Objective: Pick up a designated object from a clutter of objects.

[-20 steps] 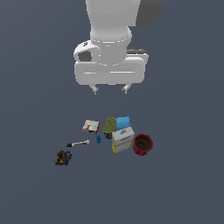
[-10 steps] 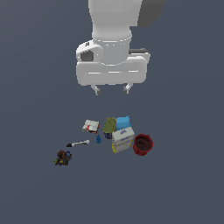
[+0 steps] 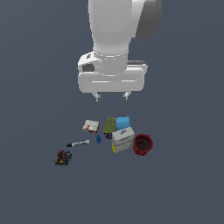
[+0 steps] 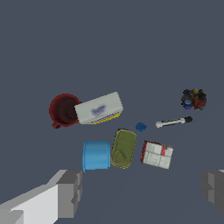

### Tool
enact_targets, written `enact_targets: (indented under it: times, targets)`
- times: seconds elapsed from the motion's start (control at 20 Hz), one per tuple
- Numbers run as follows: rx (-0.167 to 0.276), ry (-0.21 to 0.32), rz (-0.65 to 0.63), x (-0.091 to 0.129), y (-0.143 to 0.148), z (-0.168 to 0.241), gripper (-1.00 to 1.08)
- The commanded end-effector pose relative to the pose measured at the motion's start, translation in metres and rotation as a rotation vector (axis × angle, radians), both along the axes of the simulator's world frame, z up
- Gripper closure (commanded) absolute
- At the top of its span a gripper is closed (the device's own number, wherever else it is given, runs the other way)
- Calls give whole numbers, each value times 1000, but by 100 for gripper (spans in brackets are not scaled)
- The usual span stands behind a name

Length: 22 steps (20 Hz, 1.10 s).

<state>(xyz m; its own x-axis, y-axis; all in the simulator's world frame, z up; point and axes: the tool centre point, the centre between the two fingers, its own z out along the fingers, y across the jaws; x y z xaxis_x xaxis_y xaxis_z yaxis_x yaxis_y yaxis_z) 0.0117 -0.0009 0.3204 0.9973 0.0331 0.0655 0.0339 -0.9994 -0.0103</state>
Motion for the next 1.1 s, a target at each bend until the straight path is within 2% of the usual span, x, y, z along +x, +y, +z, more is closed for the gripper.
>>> enact_targets:
  times: [0.0, 0.35, 0.65, 1.05]
  targets:
    - [1, 6, -18, 1, -1, -16, -92]
    - [2, 26, -92, -2, -3, -82, -92]
    - [0, 46, -168, -14, -6, -147, -92]
    - [-3, 62, -230, -31, -8, -197, -92]
